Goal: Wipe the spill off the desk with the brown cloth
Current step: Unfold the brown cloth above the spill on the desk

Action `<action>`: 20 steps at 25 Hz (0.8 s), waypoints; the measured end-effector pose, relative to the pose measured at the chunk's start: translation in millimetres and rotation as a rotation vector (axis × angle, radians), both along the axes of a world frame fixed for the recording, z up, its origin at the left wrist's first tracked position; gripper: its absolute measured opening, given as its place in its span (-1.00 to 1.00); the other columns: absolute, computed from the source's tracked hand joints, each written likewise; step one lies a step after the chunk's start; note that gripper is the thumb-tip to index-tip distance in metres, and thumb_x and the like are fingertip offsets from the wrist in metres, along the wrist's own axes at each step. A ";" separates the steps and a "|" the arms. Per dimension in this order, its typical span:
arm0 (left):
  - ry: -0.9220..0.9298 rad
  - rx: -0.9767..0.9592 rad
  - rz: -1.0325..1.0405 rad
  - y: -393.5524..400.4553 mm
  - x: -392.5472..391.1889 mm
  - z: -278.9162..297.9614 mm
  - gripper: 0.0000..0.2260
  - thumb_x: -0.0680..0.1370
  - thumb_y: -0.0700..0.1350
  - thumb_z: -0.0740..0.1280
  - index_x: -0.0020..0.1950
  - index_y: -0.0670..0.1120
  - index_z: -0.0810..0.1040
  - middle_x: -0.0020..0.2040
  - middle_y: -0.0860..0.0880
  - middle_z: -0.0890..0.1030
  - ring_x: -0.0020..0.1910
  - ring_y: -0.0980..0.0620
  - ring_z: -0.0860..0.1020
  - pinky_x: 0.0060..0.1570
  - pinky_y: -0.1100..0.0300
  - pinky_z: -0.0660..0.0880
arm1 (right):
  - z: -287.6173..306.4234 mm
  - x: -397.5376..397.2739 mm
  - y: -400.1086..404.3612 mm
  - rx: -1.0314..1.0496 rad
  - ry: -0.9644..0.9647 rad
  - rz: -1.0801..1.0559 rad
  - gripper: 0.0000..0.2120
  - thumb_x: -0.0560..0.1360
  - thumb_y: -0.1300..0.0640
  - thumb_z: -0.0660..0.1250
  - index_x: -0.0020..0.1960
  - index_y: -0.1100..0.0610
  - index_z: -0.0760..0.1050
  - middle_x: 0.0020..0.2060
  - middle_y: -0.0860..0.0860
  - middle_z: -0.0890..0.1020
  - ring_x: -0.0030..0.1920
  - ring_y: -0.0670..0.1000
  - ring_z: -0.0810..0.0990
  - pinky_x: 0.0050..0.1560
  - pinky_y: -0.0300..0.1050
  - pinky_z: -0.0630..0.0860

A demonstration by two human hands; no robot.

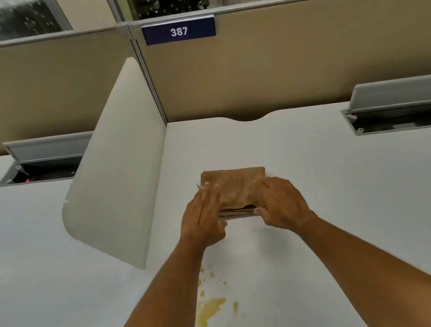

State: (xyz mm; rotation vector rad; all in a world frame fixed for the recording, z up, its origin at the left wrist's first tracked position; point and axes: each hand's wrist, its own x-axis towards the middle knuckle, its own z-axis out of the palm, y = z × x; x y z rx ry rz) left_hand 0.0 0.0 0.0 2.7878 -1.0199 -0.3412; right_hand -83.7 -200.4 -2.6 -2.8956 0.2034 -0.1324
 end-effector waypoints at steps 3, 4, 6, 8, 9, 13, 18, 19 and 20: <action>0.034 0.081 -0.028 -8.6 13.1 -14.9 -0.30 0.59 0.03 0.27 0.59 -0.08 -0.05 0.62 -0.10 -0.03 0.57 -0.11 0.04 0.49 0.03 0.08 | -19.2 15.3 -7.2 -0.020 0.116 0.020 -0.74 0.41 0.04 0.40 0.07 0.08 0.51 0.05 0.03 0.61 -0.04 0.11 0.57 -0.02 -0.04 0.52; 0.040 0.086 -0.036 -11.4 18.8 -20.4 -0.34 0.59 0.01 0.28 0.58 -0.08 0.03 0.61 -0.11 0.04 0.54 -0.14 0.15 0.47 0.01 0.16 | -24.6 18.0 -8.3 -0.034 0.170 0.009 -0.76 0.43 0.05 0.38 0.07 0.08 0.52 0.04 0.04 0.62 -0.05 0.12 0.58 -0.05 -0.05 0.51; 0.036 0.088 -0.053 -18.2 28.7 -31.0 -0.46 0.56 -0.01 0.32 0.50 -0.05 0.23 0.53 -0.11 0.26 0.38 -0.18 0.39 0.34 -0.02 0.36 | -35.6 25.1 -10.5 -0.056 0.224 0.015 -0.78 0.47 0.08 0.36 0.08 0.10 0.54 0.03 0.08 0.64 -0.04 0.13 0.61 -0.05 -0.05 0.52; 0.030 0.083 -0.084 -21.6 35.6 -37.3 -0.61 0.54 -0.03 0.34 0.35 -0.04 0.40 0.38 -0.09 0.44 0.18 -0.15 0.52 0.17 0.00 0.50 | -40.4 29.7 -11.7 -0.081 0.258 0.003 -0.82 0.50 0.09 0.34 0.07 0.13 0.55 0.02 0.09 0.64 -0.06 0.13 0.62 -0.08 -0.08 0.50; 0.039 0.083 -0.099 -22.0 37.2 -40.9 -0.67 0.55 -0.04 0.34 0.29 -0.04 0.44 0.32 -0.09 0.48 0.13 -0.13 0.55 0.11 0.01 0.53 | -43.3 31.8 -11.6 -0.098 0.275 -0.002 -0.83 0.51 0.11 0.33 0.06 0.14 0.56 0.01 0.10 0.64 -0.07 0.12 0.62 -0.11 -0.09 0.49; 0.004 0.072 -0.143 -22.9 43.6 -49.6 -0.77 0.56 -0.08 0.34 0.20 -0.07 0.52 0.18 -0.10 0.57 0.05 -0.09 0.58 0.06 0.05 0.56 | -54.0 37.7 -11.0 -0.128 0.311 -0.006 -0.87 0.56 0.17 0.27 0.05 0.15 0.55 -0.01 0.09 0.65 -0.07 0.10 0.63 -0.14 -0.13 0.46; -0.082 0.093 -0.175 -29.1 52.9 -49.2 -0.85 0.59 -0.19 0.29 0.13 -0.13 0.57 0.06 -0.12 0.61 -0.02 -0.12 0.60 -0.03 0.02 0.56 | -52.0 42.8 -10.7 -0.149 0.315 -0.014 -0.85 0.57 0.22 0.23 0.02 0.19 0.58 -0.06 0.11 0.66 -0.09 0.12 0.64 -0.20 -0.14 0.38; -0.081 0.097 -0.179 -29.5 53.8 -47.9 -0.85 0.59 -0.19 0.29 0.13 -0.13 0.57 0.06 -0.12 0.62 -0.02 -0.12 0.60 -0.03 0.02 0.55 | -49.9 43.7 -10.9 -0.148 0.314 -0.017 -0.85 0.57 0.23 0.23 0.00 0.20 0.58 -0.07 0.12 0.66 -0.12 0.13 0.64 -0.21 -0.13 0.41; -0.079 0.102 -0.181 -29.5 54.6 -45.2 -0.85 0.59 -0.19 0.29 0.13 -0.14 0.57 0.06 -0.12 0.62 -0.02 -0.13 0.60 -0.04 0.03 0.54 | -47.6 44.7 -11.6 -0.139 0.310 -0.020 -0.84 0.56 0.24 0.23 -0.01 0.21 0.59 -0.09 0.13 0.67 -0.14 0.14 0.64 -0.21 -0.11 0.45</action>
